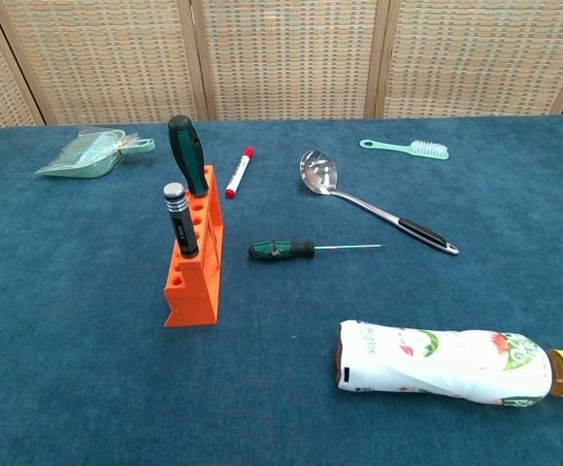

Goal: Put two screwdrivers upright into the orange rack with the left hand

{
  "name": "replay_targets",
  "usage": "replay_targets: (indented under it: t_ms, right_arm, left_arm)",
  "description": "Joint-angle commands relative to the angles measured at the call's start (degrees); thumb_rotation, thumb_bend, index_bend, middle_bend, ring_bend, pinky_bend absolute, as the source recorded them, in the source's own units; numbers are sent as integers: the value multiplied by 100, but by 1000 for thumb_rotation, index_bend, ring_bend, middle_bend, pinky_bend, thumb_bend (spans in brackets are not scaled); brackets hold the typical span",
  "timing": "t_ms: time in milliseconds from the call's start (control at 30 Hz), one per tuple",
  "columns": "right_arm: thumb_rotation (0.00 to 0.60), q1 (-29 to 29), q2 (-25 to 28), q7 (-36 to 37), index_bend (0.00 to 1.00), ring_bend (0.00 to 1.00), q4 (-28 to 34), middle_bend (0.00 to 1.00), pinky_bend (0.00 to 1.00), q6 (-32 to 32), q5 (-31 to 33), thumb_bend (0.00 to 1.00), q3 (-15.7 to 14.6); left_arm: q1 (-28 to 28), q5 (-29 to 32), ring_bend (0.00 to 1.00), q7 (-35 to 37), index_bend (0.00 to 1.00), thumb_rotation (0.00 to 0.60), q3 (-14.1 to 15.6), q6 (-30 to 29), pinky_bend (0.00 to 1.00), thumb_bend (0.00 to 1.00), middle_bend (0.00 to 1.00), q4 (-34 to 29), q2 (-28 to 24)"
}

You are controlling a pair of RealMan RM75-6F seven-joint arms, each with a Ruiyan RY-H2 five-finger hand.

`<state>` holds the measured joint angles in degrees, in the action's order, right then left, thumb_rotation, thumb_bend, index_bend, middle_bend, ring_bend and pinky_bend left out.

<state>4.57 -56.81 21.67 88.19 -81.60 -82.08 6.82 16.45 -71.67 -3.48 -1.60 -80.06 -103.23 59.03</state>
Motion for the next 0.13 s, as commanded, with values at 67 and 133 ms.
replay_targets:
  t_ms: [67,133]
  right_arm:
    - [600,-33,-31,-103,0,0,45,0,0,-89,-49,0,-18]
    - [600,-44,-35,-134,0,0,62,0,0,-117,-71,0,-29]
  left_arm:
    - [-301,-181,0,-109,0,600,158,-277,0,0,0,283,251]
    - [-349,-244,0,-19,0,600,151,-281,0,0,0,423,313]
